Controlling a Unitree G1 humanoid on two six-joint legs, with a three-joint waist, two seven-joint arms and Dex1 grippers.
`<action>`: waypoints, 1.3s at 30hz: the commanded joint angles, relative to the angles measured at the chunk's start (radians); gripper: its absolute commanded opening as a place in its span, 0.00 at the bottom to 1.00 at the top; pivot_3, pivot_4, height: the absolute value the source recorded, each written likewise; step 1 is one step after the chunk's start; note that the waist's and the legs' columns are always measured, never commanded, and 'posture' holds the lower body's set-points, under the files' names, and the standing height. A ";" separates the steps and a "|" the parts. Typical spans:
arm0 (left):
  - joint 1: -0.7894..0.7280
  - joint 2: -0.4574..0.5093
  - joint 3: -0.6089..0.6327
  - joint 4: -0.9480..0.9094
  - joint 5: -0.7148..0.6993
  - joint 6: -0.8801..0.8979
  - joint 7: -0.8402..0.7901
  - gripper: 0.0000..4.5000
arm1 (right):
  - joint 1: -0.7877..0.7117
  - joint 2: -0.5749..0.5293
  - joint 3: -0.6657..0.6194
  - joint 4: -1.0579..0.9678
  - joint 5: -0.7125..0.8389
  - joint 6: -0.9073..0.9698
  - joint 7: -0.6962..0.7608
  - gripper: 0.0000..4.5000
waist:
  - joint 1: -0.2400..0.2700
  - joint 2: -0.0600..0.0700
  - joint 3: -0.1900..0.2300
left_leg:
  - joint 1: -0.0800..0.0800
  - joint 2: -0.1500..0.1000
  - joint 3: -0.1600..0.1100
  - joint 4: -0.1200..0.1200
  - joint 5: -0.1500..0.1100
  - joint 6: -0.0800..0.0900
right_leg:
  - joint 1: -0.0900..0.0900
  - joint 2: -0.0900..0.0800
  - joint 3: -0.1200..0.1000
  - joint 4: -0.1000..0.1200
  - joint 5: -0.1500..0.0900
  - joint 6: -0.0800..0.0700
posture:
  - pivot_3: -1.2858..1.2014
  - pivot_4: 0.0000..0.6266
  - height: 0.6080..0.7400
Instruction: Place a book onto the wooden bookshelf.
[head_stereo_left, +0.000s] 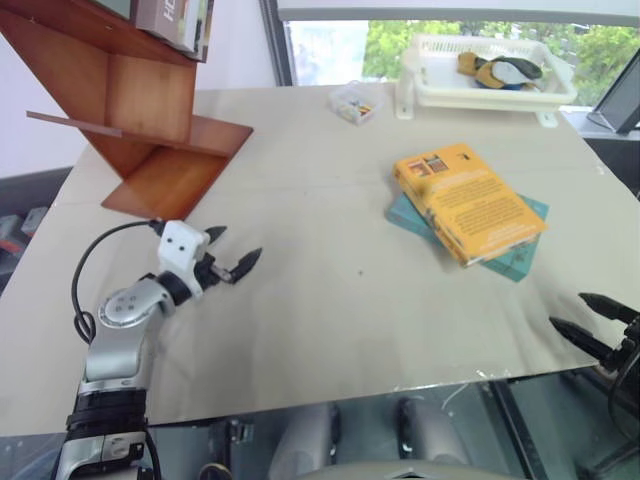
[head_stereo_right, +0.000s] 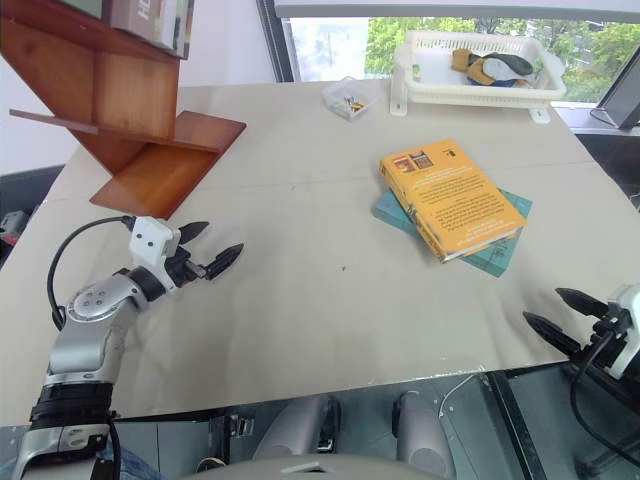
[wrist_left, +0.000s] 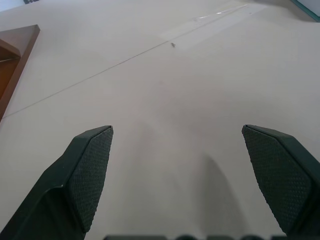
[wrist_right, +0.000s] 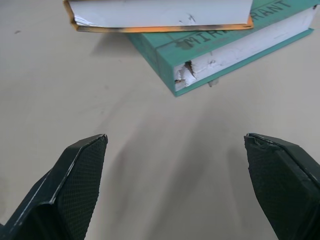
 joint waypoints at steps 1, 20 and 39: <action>-0.017 0.032 0.022 -0.011 -0.025 -0.014 -0.037 0.99 | -0.048 0.011 -0.014 -0.031 -0.030 0.017 -0.120 1.00 | -0.001 0.000 0.000 | 0.000 0.000 0.000 0.000 0.000 0.000 | 0.001 0.000 0.000 0.000 0.000 0.000 | 0.52 0.24 1.00; -0.048 0.198 0.113 -0.127 -0.332 0.162 -0.375 0.99 | -1.007 -0.018 0.193 0.728 -0.337 0.110 -0.646 1.00 | -0.029 0.001 0.003 | 0.001 -0.001 0.005 0.001 0.002 -0.003 | 0.001 0.003 0.003 -0.001 0.002 0.002 | 0.52 0.24 1.00; 0.104 0.162 0.164 -0.269 -0.339 0.150 -0.300 0.99 | -1.317 0.073 0.010 1.274 -0.168 0.230 -0.441 1.00 | -0.037 0.002 0.004 | 0.001 0.000 0.006 -0.002 0.000 0.000 | -0.002 0.003 0.005 0.000 0.002 0.002 | 0.52 0.24 1.00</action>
